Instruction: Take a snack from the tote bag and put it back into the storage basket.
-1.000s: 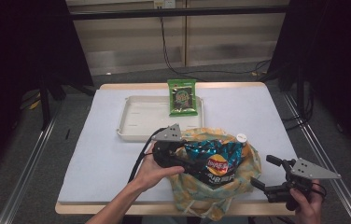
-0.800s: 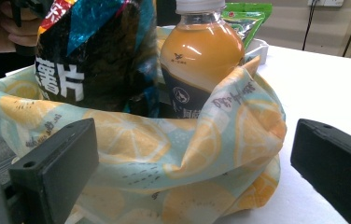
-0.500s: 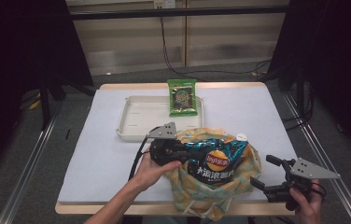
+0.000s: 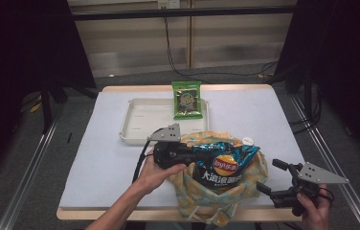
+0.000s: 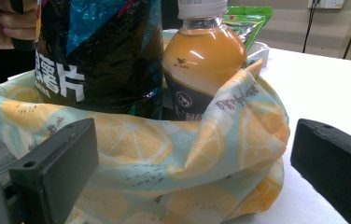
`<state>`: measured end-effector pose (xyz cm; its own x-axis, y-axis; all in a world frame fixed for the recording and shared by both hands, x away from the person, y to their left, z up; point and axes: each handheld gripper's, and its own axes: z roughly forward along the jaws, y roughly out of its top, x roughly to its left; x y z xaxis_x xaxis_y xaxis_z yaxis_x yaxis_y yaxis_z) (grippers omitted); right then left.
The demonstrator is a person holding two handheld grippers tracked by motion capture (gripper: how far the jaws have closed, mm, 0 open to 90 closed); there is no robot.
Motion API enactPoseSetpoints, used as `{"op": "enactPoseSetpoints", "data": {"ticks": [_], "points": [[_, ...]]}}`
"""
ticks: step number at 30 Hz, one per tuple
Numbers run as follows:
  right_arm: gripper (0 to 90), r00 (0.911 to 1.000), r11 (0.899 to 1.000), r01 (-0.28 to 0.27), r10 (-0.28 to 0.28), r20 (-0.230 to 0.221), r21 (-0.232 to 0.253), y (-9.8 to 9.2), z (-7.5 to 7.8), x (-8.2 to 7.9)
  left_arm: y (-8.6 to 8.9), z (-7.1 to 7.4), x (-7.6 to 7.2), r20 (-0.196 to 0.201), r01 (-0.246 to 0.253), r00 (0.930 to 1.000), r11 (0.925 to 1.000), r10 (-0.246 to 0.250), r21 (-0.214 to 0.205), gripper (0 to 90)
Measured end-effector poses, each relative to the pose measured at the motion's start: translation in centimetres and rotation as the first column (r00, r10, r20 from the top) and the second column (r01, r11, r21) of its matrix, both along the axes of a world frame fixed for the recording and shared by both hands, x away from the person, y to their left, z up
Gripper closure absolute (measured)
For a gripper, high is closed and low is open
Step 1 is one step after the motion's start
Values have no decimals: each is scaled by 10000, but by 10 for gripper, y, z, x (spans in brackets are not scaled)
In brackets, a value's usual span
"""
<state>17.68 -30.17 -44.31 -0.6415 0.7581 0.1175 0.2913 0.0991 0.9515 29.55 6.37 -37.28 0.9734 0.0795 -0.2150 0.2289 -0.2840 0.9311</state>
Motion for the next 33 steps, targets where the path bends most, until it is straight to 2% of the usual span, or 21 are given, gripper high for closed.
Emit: {"op": "enactPoseSetpoints", "data": {"ticks": [4, 14, 18, 19, 20, 21, 24, 26, 32, 33], "points": [[4, 10000, 10000, 39, -39, -11, 67, 0, 0, -1, 1, 4, 0, 44, -1, 10000, 10000, 1, 39, 882], [4, 10000, 10000, 12, -12, 31, -13, -1, 1, -4, 1, 21, -3, 221, 52, 9997, 9989, -42, -463, 888], [4, 9999, 9999, 63, -61, 139, -92, -1, 2, -5, -1, 34, -4, 449, 103, 9990, 9985, -80, -529, 889], [4, 9998, 9999, 56, -55, 170, -93, -1, 2, -5, -3, 41, -3, 500, 185, 9986, 9983, -158, -547, 889], [4, 9998, 9999, 56, -55, 170, -93, -1, 2, -5, -3, 41, -3, 500, 185, 9986, 9983, -158, -547, 889], [4, 9999, 9999, -4, 6, 152, -119, -2, 3, -6, -4, 45, -3, 604, 202, 9980, 9990, -177, -410, 889], [3, 9995, 9999, 102, -101, 283, -45, -3, 4, -7, -6, 54, -3, 716, 292, 9971, 9986, -260, -439, 889], [0, 9992, 9999, 77, -81, 387, 113, -3, 4, -7, -7, 59, -1, 710, 351, 9970, 9980, -314, -525, 889], [0, 9990, 9998, 129, -136, 430, 160, -3, 4, -7, -8, 74, 0, 912, 434, 9951, 9974, -380, -577, 890], [0, 9989, 9998, 137, -143, 439, 133, -3, 4, -7, -7, 80, 0, 938, 458, 9948, 9966, -393, -688, 891]]}}
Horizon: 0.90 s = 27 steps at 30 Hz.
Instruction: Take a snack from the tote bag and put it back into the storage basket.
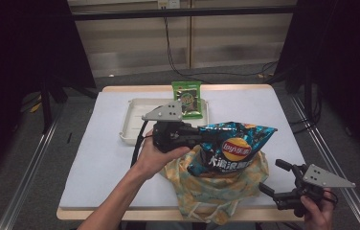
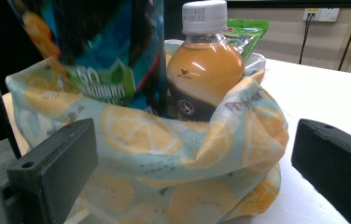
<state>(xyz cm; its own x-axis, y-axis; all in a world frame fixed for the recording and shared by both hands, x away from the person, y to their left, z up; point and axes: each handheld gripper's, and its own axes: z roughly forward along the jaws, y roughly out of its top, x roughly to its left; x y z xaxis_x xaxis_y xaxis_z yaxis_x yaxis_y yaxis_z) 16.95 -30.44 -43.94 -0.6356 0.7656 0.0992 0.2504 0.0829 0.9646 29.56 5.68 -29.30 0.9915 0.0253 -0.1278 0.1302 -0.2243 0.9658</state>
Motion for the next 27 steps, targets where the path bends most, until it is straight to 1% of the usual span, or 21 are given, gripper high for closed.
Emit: {"op": "enactPoseSetpoints", "data": {"ticks": [2, 3, 5, 6, 9, 10, 11, 13, 14, 15, 16, 19, 21, 22, 23, 24, 25, 26, 27], "points": [[0, 10000, 10000, 12, -12, 9, -13, 0, 0, 0, 0, 2, 0, -12, 49, 10000, 10000, -49, -79, 891], [0, 10000, 10000, -83, 83, -43, -8, -1, 0, 0, 0, 5, 1, 69, 9, 10000, 10000, -9, -13, 891], [0, 10000, 10000, -75, 75, -46, -17, -1, 0, 0, 0, 9, 2, 9, 39, 10000, 10000, -39, -78, 892], [0, 10000, 10000, -50, 50, -40, -41, -1, 0, 0, -1, 12, 4, 23, 1, 10000, 9999, 0, -119, 893], [0, 10000, 10000, -21, 21, -41, -41, -1, 0, 0, -1, 17, 4, 73, -23, 10000, 9998, 25, -184, 895], [0, 10000, 10000, -21, 21, -41, -41, -1, 0, 0, -1, 19, 3, 66, -54, 10000, 9997, 56, -229, 895], [0, 10000, 10000, -66, 66, -46, -41, -1, -1, 1, -2, 22, 3, 182, -13, 9998, 9998, 16, -194, 895], [0, 9999, 10000, -87, 87, -51, -15, -1, -1, 1, -4, 27, 2, 244, -8, 9997, 9996, 14, -281, 897], [0, 9999, 10000, -65, 65, -79, -33, 0, -1, 1, -5, 30, 3, 225, -16, 9997, 9995, 22, -301, 896], [0, 10000, 10000, -66, 66, -70, -50, 0, -1, 1, -5, 33, 3, 298, -17, 9996, 9997, 25, -263, 896], [0, 10000, 10000, -68, 68, -59, -23, 0, 0, 0, -6, 37, 4, 298, -54, 9995, 9994, 65, -338, 896], [0, 10000, 10000, 4, -4, -1, -27, -1, 0, 0, -5, 40, 5, 336, -80, 9994, 9992, 93, -398, 897], [0, 10000, 10000, -69, 69, -29, -9, -2, 0, 0, -3, 42, 6, 350, -167, 9992, 9992, 179, -355, 897], [0, 10000, 10000, -58, 58, -50, 11, -2, 0, 0, -1, 42, 7, 298, -159, 9994, 9991, 171, -382, 897], [0, 10000, 10000, 18, -17, -32, 78, -2, -1, 0, 2, 42, 8, 290, -281, 9992, 9990, 291, -341, 897], [0, 10000, 9999, 11, -10, -10, 149, -1, -1, 0, 2, 42, 8, 290, -281, 9992, 9990, 291, -341, 897], [0, 10000, 9999, 11, -10, -10, 149, -1, -1, 0, 4, 43, 7, 322, -320, 9989, 9990, 330, -297, 897], [0, 10000, 9998, 22, -22, -18, 209, -1, -1, 0, 6, 44, 6, 464, -278, 9985, 9992, 292, -301, 897], [0, 10000, 9998, 2, -2, -13, 190, -1, -1, 0, 8, 46, 4, 488, -344, 9982, 9991, 355, -243, 897]]}}
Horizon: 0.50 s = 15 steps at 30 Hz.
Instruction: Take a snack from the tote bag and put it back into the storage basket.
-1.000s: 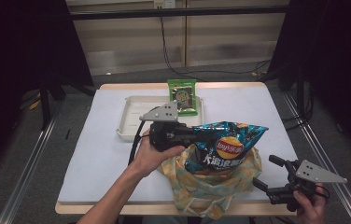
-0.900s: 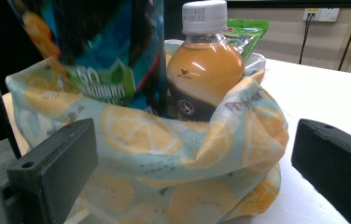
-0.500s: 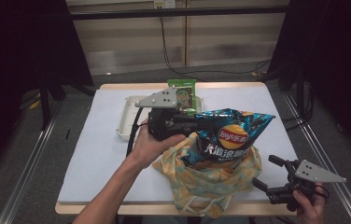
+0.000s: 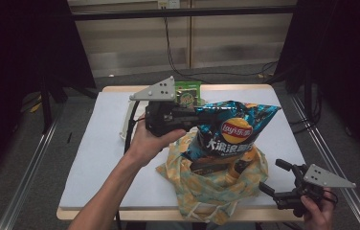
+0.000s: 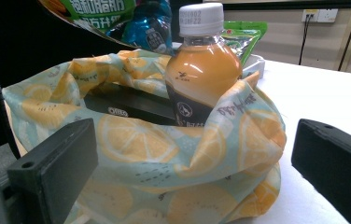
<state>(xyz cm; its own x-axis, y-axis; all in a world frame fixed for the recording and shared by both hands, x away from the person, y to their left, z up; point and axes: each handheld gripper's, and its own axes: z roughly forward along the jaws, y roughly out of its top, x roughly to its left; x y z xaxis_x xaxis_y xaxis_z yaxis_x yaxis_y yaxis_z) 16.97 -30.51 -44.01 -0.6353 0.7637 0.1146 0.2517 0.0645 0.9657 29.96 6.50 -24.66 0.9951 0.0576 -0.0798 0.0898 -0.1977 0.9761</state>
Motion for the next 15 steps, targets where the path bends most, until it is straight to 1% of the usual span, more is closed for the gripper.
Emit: {"op": "enactPoseSetpoints", "data": {"ticks": [2, 4, 5, 6, 7, 8, 9, 10, 11, 12, 13, 15], "points": [[0, 10000, 10000, -3, 3, -2, 15, 0, 0, 0, 3, 3, -2, 131, -2, 9999, 10000, 2, -5, 897], [0, 10000, 10000, -37, 37, -8, -17, 1, 0, 0, 11, 4, 1, 127, -140, 9998, 9999, 139, 71, 896], [0, 10000, 10000, -43, 43, -27, 13, 1, 0, 0, 11, 4, 1, 127, -140, 9998, 9999, 139, 71, 896], [0, 10000, 10000, -43, 43, -27, 13, 1, 0, 0, 14, 4, 2, 104, -203, 9997, 9997, 202, 112, 896], [0, 10000, 10000, -18, 18, 0, 17, 1, 0, 0, 20, 3, 6, 34, -364, 9993, 9993, 364, 84, 897], [0, 10000, 10000, -13, 13, 39, 11, 1, 0, 0, 20, 3, 6, 34, -364, 9993, 9993, 364, 84, 897], [0, 10000, 10000, -2, 2, 11, 21, 1, 0, 0, 26, 2, 9, 9, -475, 9989, 9989, 475, 29, 897], [0, 10000, 10000, 19, -19, 10, 56, 1, -1, 1, 29, 2, 10, 24, -564, 9984, 9984, 564, 92, 897], [0, 10000, 10000, 15, -15, 18, 86, 1, -1, 1, 29, 2, 10, 24, -564, 9984, 9984, 564, 92, 897], [0, 10000, 10000, 15, -15, 18, 86, 1, -1, 1, 31, 1, 12, 14, -586, 9983, 9983, 586, -1, 897], [0, 10000, 10000, 41, -41, 20, 58, 1, -1, 1, 37, 1, 14, -13, -715, 9974, 9974, 715, 15, 896], [0, 10000, 10000, 38, -38, 10, 58, 1, -1, 1, 39, 0, 15, -45, -786, 9969, 9969, 786, -38, 897]]}}
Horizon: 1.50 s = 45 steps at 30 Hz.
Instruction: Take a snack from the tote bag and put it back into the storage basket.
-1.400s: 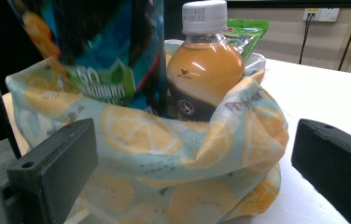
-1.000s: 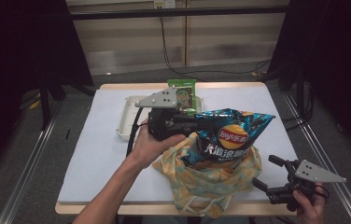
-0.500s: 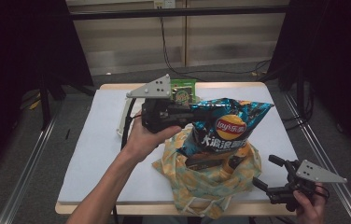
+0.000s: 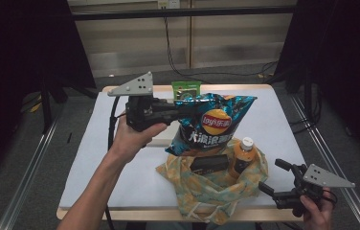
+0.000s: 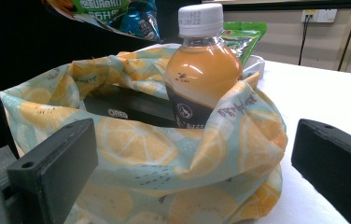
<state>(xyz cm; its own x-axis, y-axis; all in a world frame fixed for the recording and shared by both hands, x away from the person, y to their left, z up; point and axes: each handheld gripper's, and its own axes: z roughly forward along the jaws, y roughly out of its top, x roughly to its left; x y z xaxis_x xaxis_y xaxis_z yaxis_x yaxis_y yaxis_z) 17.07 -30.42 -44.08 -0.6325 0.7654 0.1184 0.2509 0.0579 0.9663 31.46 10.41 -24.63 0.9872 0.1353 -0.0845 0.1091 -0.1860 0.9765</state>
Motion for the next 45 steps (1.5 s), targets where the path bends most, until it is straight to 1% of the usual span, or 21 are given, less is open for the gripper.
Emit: {"op": "enactPoseSetpoints", "data": {"ticks": [8, 9, 13, 16, 18, 23, 25, 26, 30, 32, 33, 34, 35, 36, 37, 38, 40, 41, 42, 43, 45], "points": [[0, 10000, 10000, -3, 3, -8, -34, 0, 0, 0, 22, -9, 14, -226, -631, 9977, 9980, 632, 53, 896], [0, 10000, 10000, -3, 3, -8, -34, 0, 0, 0, 22, -9, 14, -226, -631, 9977, 9980, 632, 53, 896], [0, 10000, 10000, 17, -17, -10, -30, 0, 0, 0, 34, -8, 20, -263, -1002, 9946, 9949, 1005, 107, 895], [0, 10000, 10000, 11, -11, 13, -51, 0, 0, 0, 40, -8, 23, -242, -1064, 9940, 9943, 1065, 72, 896], [0, 10000, 10000, 17, -17, -6, -61, 0, 0, 0, 48, -10, 27, -318, -1343, 9904, 9909, 1345, 74, 895], [0, 10000, 10000, 10, -11, -23, -55, 0, 0, 0, 59, -15, 34, -443, -1599, 9861, 9871, 1601, 79, 895], [0, 10000, 10000, 21, -21, -22, -87, 0, -1, 0, 64, -18, 38, -474, -1758, 9832, 9843, 1762, 130, 895], [0, 10000, 10000, 15, -15, -31, -73, 0, -1, 0, 67, -19, 41, -502, -1913, 9801, 9813, 1922, 213, 895], [0, 10000, 10000, 43, -43, -54, -89, 0, -1, 0, 78, -24, 50, -474, -2045, 9776, 9787, 2052, 195, 894], [1, 10000, 9999, 61, -62, -48, -139, 0, -1, 1, 84, -27, 55, -622, -2228, 9725, 9744, 2243, 308, 894], [1, 10000, 9999, 61, -62, -48, -139, 0, -1, 1, 86, -29, 58, -705, -2276, 9710, 9735, 2285, 201, 894], [0, 10000, 9999, 48, -49, -56, -123, 0, -1, 1, 93, -31, 64, -677, -2408, 9679, 9702, 2421, 262, 894], [1, 9999, 9999, 62, -63, -81, -109, 0, -1, 1, 93, -31, 64, -677, -2408, 9679, 9702, 2421, 262, 895], [1, 9999, 9999, 65, -66, -95, -92, 0, -1, 1, 99, -34, 69, -766, -2595, 9625, 9655, 2603, 198, 895], [1, 9999, 9999, 65, -66, -95, -92, 0, -1, 1, 99, -34, 69, -766, -2595, 9625, 9655, 2603, 198, 894], [1, 9999, 9999, 75, -76, -89, -114, 0, -1, 1, 105, -36, 75, -814, -2710, 9591, 9625, 2710, 112, 894], [1, 9999, 9999, 75, -76, -78, -132, 0, -1, 1, 108, -37, 78, -821, -2776, 9572, 9606, 2775, 111, 894], [1, 9999, 9999, 56, -57, -95, -126, 0, -1, 1, 111, -38, 81, -858, -2847, 9548, 9586, 2845, 96, 893], [1, 9999, 9999, 77, -78, -95, -117, 0, -1, 1, 115, -40, 87, -840, -2999, 9502, 9539, 3000, 141, 894], [1, 9999, 9999, 79, -80, -105, -106, 0, -1, 1, 115, -40, 87, -840, -2999, 9502, 9539, 3000, 141, 894], [1, 9999, 9999, 79, -80, -145, -92, -1, -2, 1, 122, -44, 97, -898, -3162, 9443, 9485, 3165, 180, 894]]}}
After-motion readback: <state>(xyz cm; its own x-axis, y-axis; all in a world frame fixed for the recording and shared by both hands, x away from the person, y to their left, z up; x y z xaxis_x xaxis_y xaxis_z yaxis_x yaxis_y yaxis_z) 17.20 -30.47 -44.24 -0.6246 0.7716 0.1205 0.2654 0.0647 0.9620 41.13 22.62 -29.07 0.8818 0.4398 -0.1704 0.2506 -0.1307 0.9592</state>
